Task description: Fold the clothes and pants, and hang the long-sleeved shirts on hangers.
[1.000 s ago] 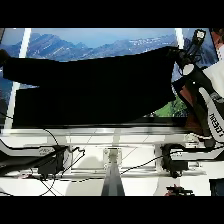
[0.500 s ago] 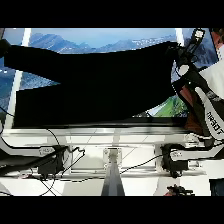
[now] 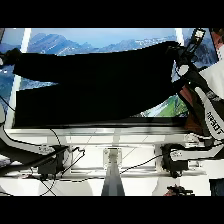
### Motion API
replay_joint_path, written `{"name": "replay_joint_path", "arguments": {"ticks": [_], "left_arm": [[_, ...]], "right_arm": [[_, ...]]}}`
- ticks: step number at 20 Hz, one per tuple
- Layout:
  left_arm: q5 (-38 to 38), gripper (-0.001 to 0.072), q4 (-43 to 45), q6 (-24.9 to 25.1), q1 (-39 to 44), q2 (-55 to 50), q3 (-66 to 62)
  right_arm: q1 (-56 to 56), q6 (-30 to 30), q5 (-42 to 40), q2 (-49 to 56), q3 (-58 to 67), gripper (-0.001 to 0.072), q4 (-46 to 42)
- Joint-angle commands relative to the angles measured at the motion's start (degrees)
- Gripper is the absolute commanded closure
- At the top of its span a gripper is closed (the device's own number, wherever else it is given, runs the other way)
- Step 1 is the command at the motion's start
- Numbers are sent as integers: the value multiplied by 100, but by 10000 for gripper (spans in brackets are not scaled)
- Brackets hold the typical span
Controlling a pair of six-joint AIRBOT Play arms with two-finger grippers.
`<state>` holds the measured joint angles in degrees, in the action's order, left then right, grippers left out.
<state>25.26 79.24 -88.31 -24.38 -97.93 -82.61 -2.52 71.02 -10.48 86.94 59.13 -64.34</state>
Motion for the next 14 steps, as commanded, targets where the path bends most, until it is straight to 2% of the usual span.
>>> {"name": "replay_joint_path", "arguments": {"ticks": [1,3,4,5,6,7,8,10,14], "left_arm": [[-42,698,22,2,-4,-291,2],[-68,694,20,2,0,-382,0],[-68,620,20,2,0,-396,2],[-68,362,20,0,0,-389,0],[-66,68,20,0,0,-367,-2],[-66,10,20,4,0,-321,-9],[-66,10,20,57,0,-227,-13],[-61,10,22,256,-2,20,-13],[48,11,20,284,-133,739,-13]], "right_arm": [[7,2,0,2,2,692,2],[7,2,92,2,2,691,2],[7,-2,227,2,2,691,0],[7,-7,382,2,2,610,-2],[7,-11,520,11,2,362,-17],[7,-11,540,24,2,188,-46],[7,-11,549,22,2,160,-46],[7,-11,560,-7,2,160,-46],[-9,-15,824,-380,4,162,-50]]}}
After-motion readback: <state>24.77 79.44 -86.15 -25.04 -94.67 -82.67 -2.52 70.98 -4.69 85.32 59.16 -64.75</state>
